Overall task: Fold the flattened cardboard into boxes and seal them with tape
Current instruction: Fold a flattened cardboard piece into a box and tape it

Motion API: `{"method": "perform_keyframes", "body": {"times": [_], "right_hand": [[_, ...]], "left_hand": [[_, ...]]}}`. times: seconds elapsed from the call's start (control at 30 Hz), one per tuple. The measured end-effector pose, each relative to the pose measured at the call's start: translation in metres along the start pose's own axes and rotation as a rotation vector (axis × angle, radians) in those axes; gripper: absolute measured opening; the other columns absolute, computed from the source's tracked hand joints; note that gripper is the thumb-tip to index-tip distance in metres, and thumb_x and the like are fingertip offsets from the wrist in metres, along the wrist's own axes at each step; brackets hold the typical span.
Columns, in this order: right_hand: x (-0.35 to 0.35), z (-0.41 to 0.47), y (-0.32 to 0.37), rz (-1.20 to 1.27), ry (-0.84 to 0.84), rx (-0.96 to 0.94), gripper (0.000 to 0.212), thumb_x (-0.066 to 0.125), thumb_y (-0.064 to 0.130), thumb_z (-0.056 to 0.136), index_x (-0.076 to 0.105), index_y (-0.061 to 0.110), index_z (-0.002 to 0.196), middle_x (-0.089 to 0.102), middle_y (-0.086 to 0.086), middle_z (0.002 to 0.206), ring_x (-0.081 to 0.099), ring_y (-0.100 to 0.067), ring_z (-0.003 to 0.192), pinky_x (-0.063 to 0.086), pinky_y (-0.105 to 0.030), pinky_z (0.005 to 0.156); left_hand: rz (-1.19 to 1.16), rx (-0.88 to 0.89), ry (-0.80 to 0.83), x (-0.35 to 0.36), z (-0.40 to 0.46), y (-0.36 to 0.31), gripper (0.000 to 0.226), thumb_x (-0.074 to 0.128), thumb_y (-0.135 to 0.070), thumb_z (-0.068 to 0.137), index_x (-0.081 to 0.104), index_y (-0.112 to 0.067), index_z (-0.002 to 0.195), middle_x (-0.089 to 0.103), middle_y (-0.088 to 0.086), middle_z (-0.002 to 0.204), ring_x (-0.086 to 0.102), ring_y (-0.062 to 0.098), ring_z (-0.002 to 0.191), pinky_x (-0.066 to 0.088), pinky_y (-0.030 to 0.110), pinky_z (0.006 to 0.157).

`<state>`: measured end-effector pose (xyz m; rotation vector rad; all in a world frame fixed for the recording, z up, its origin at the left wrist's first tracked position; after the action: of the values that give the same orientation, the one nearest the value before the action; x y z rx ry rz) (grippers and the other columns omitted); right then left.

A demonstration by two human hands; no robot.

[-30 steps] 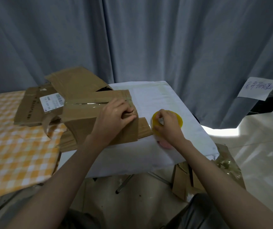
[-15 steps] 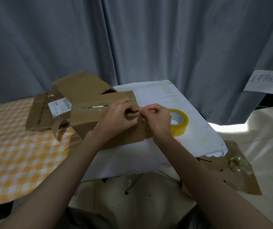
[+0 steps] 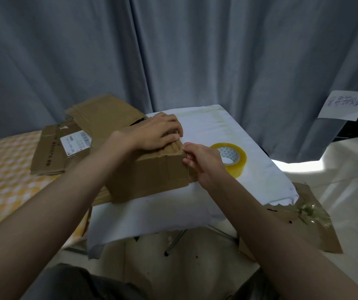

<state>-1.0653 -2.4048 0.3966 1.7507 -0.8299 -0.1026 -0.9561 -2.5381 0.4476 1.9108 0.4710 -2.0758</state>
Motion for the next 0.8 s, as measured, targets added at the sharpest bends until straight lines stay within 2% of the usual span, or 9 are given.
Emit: {"method": "perform_keyframes", "body": {"times": [0.1, 0.2, 0.27, 0.37, 0.47, 0.6, 0.7, 0.8], "right_hand": [[0.000, 0.004, 0.000, -0.149, -0.021, -0.108, 0.011, 0.073, 0.011, 0.086, 0.074, 0.002, 0.093, 0.065, -0.002, 0.070, 0.060, -0.009, 0.060, 0.054, -0.017, 0.059], [0.000, 0.007, 0.002, -0.392, -0.041, -0.278, 0.024, 0.079, 0.033, 0.082, 0.073, 0.010, 0.084, 0.072, -0.001, 0.074, 0.063, -0.010, 0.060, 0.052, -0.020, 0.058], [0.001, 0.007, 0.003, -0.488, -0.048, -0.367, 0.029, 0.081, 0.039, 0.079, 0.072, 0.012, 0.079, 0.072, -0.002, 0.073, 0.065, -0.012, 0.065, 0.055, -0.027, 0.065], [0.002, 0.006, 0.008, -0.573, -0.066, -0.457, 0.020, 0.082, 0.031, 0.078, 0.071, 0.016, 0.073, 0.071, 0.001, 0.071, 0.065, -0.014, 0.069, 0.056, -0.035, 0.072], [0.000, 0.006, 0.012, -0.642, -0.084, -0.503, 0.016, 0.082, 0.032, 0.077, 0.074, 0.018, 0.081, 0.068, 0.005, 0.067, 0.062, -0.007, 0.065, 0.054, -0.031, 0.070], [0.000, 0.004, 0.008, -0.663, -0.060, -0.551, 0.020, 0.081, 0.030, 0.079, 0.080, 0.013, 0.089, 0.074, 0.002, 0.076, 0.067, -0.009, 0.071, 0.057, -0.032, 0.075], [0.001, 0.002, 0.006, -0.669, -0.057, -0.610, 0.019, 0.080, 0.028, 0.081, 0.080, 0.010, 0.087, 0.075, 0.001, 0.076, 0.067, -0.007, 0.069, 0.054, -0.026, 0.070], [0.002, 0.003, 0.007, -0.691, -0.048, -0.619, 0.019, 0.080, 0.029, 0.081, 0.079, 0.011, 0.086, 0.074, 0.002, 0.071, 0.064, -0.003, 0.062, 0.050, -0.021, 0.064]], "left_hand": [[0.011, -0.004, 0.058, 0.002, 0.006, 0.007, 0.039, 0.032, -0.055, 0.096, 0.057, -0.032, 0.116, 0.050, -0.010, 0.118, 0.046, 0.013, 0.109, 0.042, 0.041, 0.100], [-0.006, -0.013, 0.092, 0.006, 0.008, 0.012, 0.037, 0.029, -0.059, 0.094, 0.053, -0.038, 0.113, 0.045, -0.015, 0.117, 0.042, 0.010, 0.108, 0.042, 0.042, 0.099], [-0.025, -0.026, 0.114, 0.006, 0.010, 0.015, 0.036, 0.030, -0.060, 0.092, 0.052, -0.041, 0.112, 0.045, -0.015, 0.118, 0.041, 0.009, 0.109, 0.042, 0.041, 0.099], [-0.041, -0.060, 0.146, 0.002, 0.011, 0.019, 0.051, 0.032, -0.067, 0.088, 0.055, -0.035, 0.120, 0.047, -0.013, 0.124, 0.043, 0.008, 0.114, 0.041, 0.040, 0.103], [-0.095, -0.127, 0.169, -0.004, 0.011, 0.027, 0.072, 0.037, -0.082, 0.078, 0.050, -0.035, 0.131, 0.046, -0.014, 0.134, 0.044, 0.008, 0.121, 0.037, 0.036, 0.108], [-0.227, -0.251, 0.218, -0.006, 0.013, 0.035, 0.083, 0.051, -0.087, 0.065, 0.046, -0.042, 0.134, 0.045, -0.016, 0.140, 0.044, 0.009, 0.126, 0.036, 0.032, 0.109], [-0.321, -0.319, 0.216, 0.000, 0.011, 0.038, 0.093, 0.056, -0.089, 0.061, 0.041, -0.045, 0.141, 0.039, -0.016, 0.149, 0.039, 0.012, 0.134, 0.033, 0.035, 0.114], [-0.314, -0.372, 0.221, 0.002, 0.007, 0.042, 0.104, 0.054, -0.091, 0.060, 0.033, -0.043, 0.149, 0.034, -0.012, 0.155, 0.035, 0.014, 0.139, 0.029, 0.037, 0.116]]}}
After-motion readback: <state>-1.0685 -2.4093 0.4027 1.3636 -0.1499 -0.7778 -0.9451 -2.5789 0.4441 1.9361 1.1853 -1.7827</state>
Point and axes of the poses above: each hand's wrist, its own z-axis towards the middle knuckle, its own x-axis out of the palm, y = z × x, the point moved 3 cm from there along z, towards the middle knuckle
